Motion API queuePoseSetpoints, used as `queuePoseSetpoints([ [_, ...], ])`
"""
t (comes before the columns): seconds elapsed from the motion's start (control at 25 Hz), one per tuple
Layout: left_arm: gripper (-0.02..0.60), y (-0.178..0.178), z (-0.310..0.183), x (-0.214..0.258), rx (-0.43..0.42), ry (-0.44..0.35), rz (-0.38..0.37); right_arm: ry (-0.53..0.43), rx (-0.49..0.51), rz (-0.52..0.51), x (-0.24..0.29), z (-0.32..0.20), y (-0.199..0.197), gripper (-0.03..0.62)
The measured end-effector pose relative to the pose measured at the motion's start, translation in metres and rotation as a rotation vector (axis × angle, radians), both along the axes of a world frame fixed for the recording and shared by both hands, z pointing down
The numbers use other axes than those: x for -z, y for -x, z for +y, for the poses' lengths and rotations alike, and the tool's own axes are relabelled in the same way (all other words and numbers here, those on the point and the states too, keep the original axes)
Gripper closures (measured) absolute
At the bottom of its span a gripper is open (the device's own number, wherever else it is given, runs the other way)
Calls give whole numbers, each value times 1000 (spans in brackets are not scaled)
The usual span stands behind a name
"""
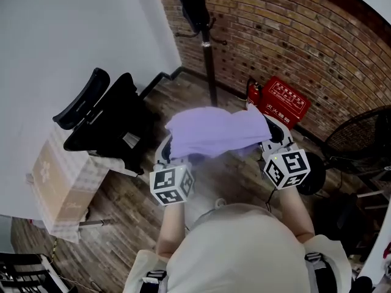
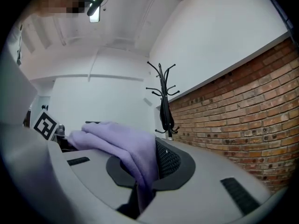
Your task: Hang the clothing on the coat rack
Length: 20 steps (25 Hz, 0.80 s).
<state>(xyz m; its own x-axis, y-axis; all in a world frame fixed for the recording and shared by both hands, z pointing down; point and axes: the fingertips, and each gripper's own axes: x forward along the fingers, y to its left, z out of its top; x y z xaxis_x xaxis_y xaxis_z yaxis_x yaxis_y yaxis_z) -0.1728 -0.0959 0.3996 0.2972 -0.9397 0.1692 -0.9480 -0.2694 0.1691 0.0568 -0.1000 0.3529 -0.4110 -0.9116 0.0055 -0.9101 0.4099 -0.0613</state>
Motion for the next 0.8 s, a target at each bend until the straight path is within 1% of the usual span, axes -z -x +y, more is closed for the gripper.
queuePoseSetpoints([
  [0.32, 490, 13, -54, -6, -24, 8, -6, 1, -17, 5, -6, -51, 14, 576],
  [0.56, 491, 3, -88, -12, -47, 20, -14, 2, -25, 19, -6, -84, 3, 575],
  [0.8, 489, -11, -136, -6, -35, -12, -20, -52, -10, 52, 6, -135, -9, 574],
])
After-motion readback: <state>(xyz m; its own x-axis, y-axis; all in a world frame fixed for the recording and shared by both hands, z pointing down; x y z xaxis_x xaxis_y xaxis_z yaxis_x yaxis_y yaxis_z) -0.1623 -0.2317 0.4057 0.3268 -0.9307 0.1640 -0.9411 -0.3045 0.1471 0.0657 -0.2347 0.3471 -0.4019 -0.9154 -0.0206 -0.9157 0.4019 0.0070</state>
